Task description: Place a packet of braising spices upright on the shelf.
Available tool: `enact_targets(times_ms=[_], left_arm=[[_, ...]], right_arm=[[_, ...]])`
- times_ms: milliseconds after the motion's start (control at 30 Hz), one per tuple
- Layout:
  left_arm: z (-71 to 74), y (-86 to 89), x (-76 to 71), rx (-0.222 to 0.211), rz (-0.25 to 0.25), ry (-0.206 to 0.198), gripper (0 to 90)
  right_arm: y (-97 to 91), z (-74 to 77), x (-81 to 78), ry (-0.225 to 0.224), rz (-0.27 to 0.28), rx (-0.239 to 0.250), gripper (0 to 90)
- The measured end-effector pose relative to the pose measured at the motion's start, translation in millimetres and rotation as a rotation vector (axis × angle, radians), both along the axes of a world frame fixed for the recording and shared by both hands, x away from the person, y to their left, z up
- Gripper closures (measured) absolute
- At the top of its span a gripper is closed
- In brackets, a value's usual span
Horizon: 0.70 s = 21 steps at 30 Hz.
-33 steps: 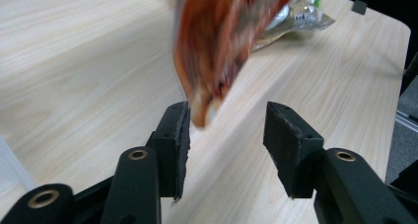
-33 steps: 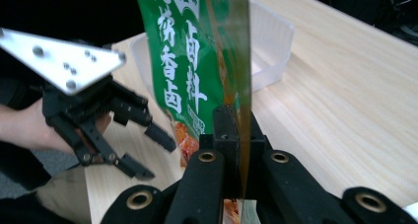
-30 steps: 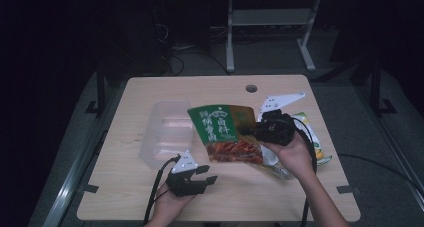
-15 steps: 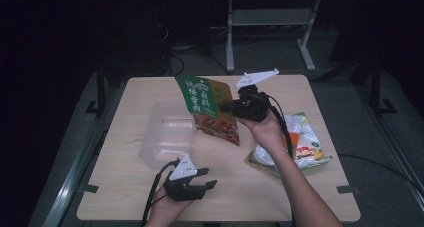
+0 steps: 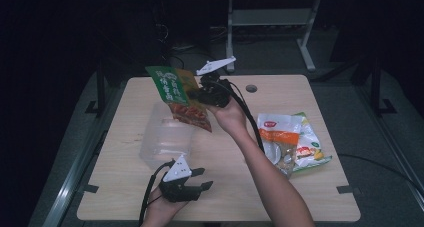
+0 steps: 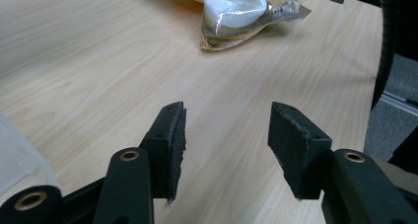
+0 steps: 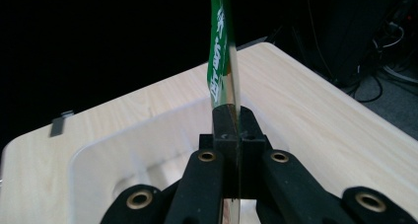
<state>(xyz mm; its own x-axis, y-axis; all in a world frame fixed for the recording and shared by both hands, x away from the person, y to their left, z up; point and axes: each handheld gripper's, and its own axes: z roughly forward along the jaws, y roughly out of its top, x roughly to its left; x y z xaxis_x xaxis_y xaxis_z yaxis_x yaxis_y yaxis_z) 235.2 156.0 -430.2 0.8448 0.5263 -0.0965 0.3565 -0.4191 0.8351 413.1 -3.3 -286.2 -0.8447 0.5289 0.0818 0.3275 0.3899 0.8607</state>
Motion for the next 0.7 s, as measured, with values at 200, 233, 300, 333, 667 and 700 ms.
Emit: enact_targets(times_ms=[200,233,300,333,667,700], left_arm=[[2.1,4.1,0.1,-0.006,0.001,-0.006,47.7],[2.7,4.5,-0.2,-0.007,0.001,-0.01,47.7],[3.9,4.2,-1.4,-0.016,0.002,-0.015,47.7],[4.5,3.9,-1.8,-0.022,0.003,-0.012,47.7],[5.1,2.2,-2.1,-0.015,-0.008,-0.028,47.6],[4.8,2.0,-2.0,-0.016,-0.008,-0.025,47.6]], right_arm=[[24.2,-8.7,20.6,0.018,-0.001,0.015,90.0],[26.9,-10.3,22.9,0.027,-0.005,0.022,90.0],[31.8,-15.3,27.4,0.034,-0.003,0.039,90.0],[33.7,-18.5,29.7,0.037,-0.001,0.04,90.0],[37.0,-57.2,43.5,0.085,-0.032,0.075,90.0],[37.4,-61.4,43.9,0.082,-0.031,0.062,90.0]])
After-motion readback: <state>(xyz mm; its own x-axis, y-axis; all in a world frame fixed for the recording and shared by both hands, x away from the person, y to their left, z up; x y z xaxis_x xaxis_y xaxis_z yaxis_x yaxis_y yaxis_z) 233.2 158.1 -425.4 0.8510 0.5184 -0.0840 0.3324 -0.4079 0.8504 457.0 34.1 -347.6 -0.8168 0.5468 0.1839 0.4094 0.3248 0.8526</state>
